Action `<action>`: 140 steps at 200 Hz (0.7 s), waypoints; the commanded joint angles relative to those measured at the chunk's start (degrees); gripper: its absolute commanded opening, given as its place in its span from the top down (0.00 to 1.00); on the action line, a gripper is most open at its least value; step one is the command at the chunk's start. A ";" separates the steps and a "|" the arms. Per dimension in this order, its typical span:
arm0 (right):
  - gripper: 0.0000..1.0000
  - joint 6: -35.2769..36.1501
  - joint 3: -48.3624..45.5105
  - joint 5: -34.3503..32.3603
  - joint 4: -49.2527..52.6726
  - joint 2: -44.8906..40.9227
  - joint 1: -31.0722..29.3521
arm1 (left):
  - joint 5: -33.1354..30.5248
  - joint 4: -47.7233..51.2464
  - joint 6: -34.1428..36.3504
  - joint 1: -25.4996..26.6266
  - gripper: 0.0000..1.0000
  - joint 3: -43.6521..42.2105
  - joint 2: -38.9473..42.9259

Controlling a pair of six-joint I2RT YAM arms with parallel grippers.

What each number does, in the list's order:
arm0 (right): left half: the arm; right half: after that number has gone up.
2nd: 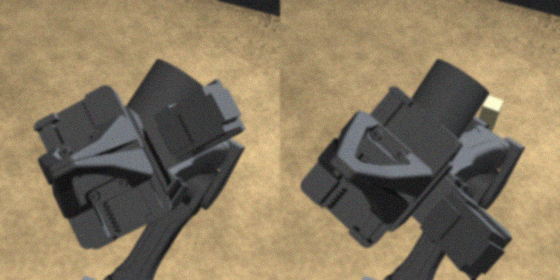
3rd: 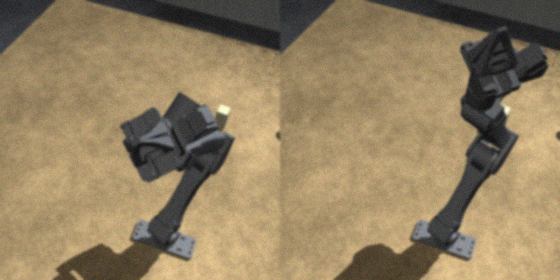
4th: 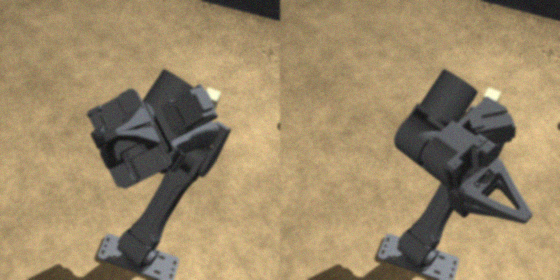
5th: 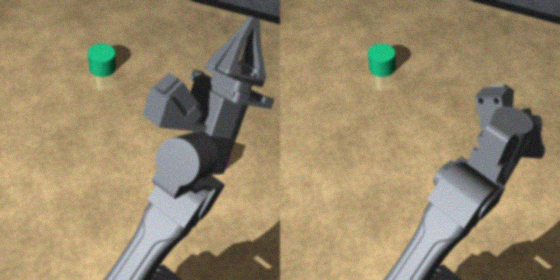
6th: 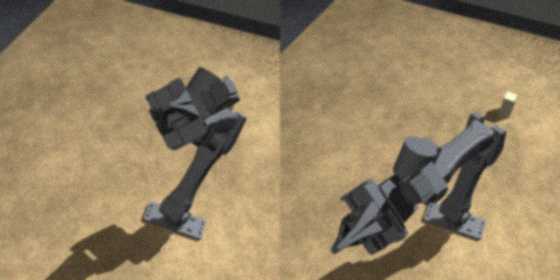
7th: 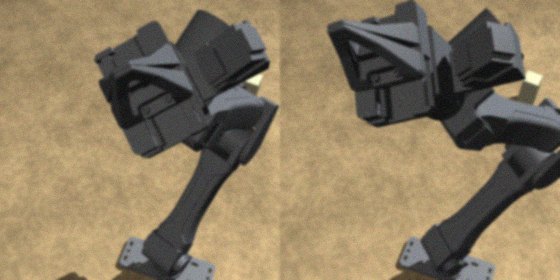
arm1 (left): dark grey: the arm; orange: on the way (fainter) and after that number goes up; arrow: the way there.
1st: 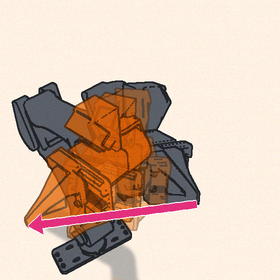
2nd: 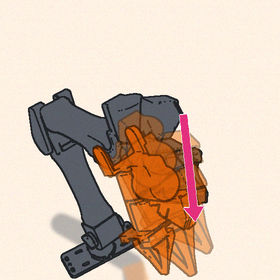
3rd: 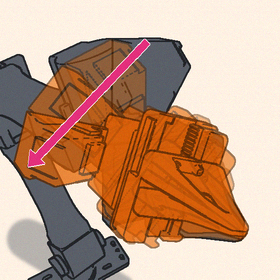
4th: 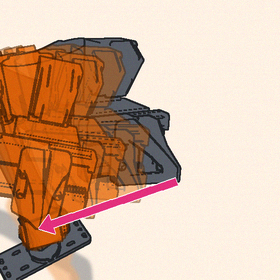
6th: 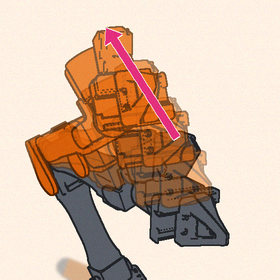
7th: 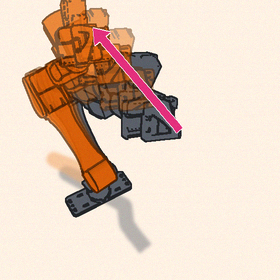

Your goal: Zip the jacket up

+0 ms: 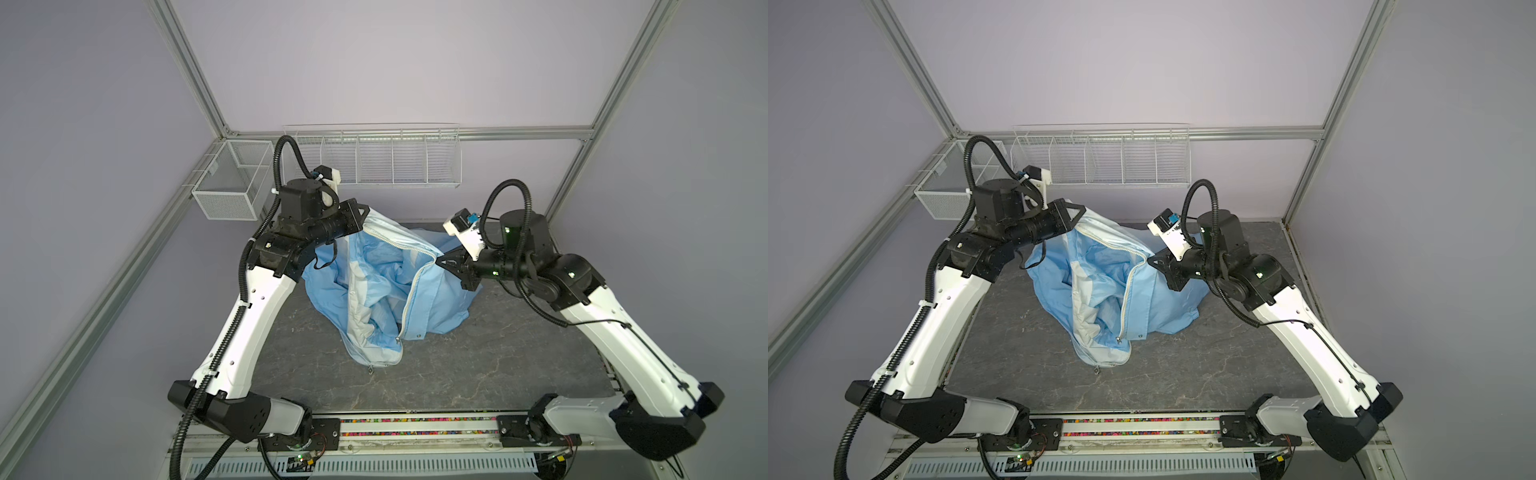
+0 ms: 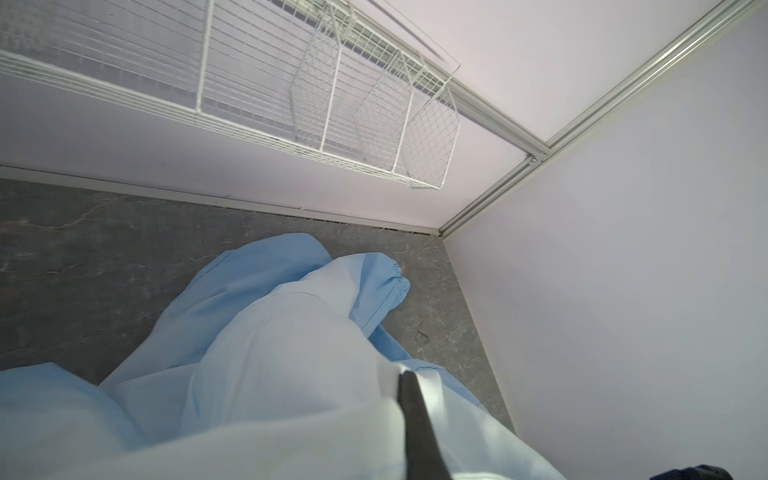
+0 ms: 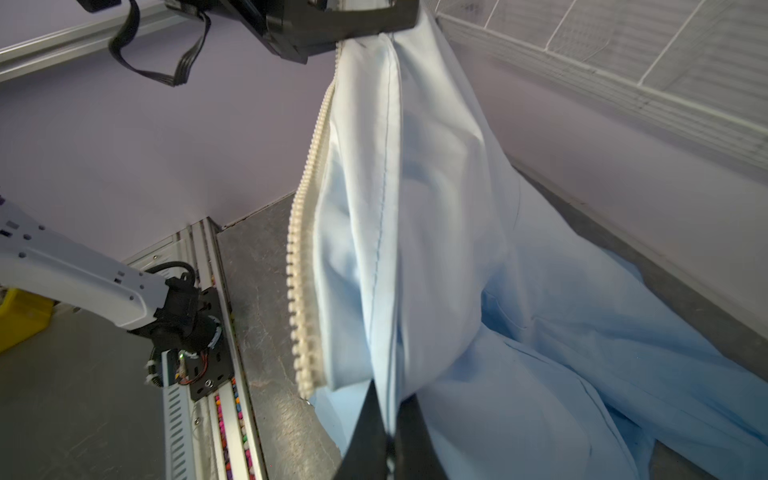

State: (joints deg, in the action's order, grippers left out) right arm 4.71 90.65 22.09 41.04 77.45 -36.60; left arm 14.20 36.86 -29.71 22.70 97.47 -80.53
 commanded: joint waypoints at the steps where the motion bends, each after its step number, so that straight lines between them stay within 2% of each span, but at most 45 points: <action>1: 0.93 3.52 -0.23 8.99 5.38 10.88 0.21 | -5.43 -1.53 3.25 -0.68 1.00 -3.32 -1.41; 35: 0.89 2.52 5.81 7.79 7.80 26.11 -0.22 | -12.77 -1.35 3.87 -3.24 1.00 -3.79 -6.47; 57: 0.78 -2.19 9.13 1.40 5.50 31.58 -0.79 | -16.37 -1.55 3.50 -6.32 1.00 -1.05 -12.12; 82: 0.63 -6.86 11.42 -1.23 3.02 35.35 -1.35 | -20.07 0.98 4.39 -7.99 1.00 7.41 -20.95; 88: 0.59 -7.43 11.55 -1.88 2.59 35.73 -1.66 | -20.62 1.86 4.61 -8.15 0.90 9.63 -23.18; 103: 0.51 -8.13 11.74 -3.40 2.47 36.16 -2.35 | -21.81 4.68 4.84 -8.36 0.56 16.02 -28.20; 112: 0.46 -8.11 11.55 -4.42 2.71 35.96 -2.66 | -22.26 6.46 4.93 -8.37 0.45 19.28 -30.52; 116: 0.45 -8.09 11.31 -4.97 2.73 35.60 -2.84 | -22.32 7.19 4.84 -8.37 0.27 20.51 -31.34; 118: 0.44 -8.06 11.13 -5.24 2.73 35.41 -2.95 | -22.36 7.57 4.71 -8.37 0.23 20.97 -31.68; 129: 0.39 -7.74 9.79 -6.81 2.37 33.92 -3.07 | -22.25 9.47 4.43 -8.37 0.18 23.18 -32.77; 140: 0.35 -7.87 8.20 -8.69 1.82 32.08 -2.97 | -21.81 10.19 3.39 -8.37 0.18 23.34 -32.43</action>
State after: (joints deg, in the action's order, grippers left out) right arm -2.85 101.16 17.96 43.68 113.75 -39.20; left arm -5.58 42.35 -26.15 14.37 116.75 -113.51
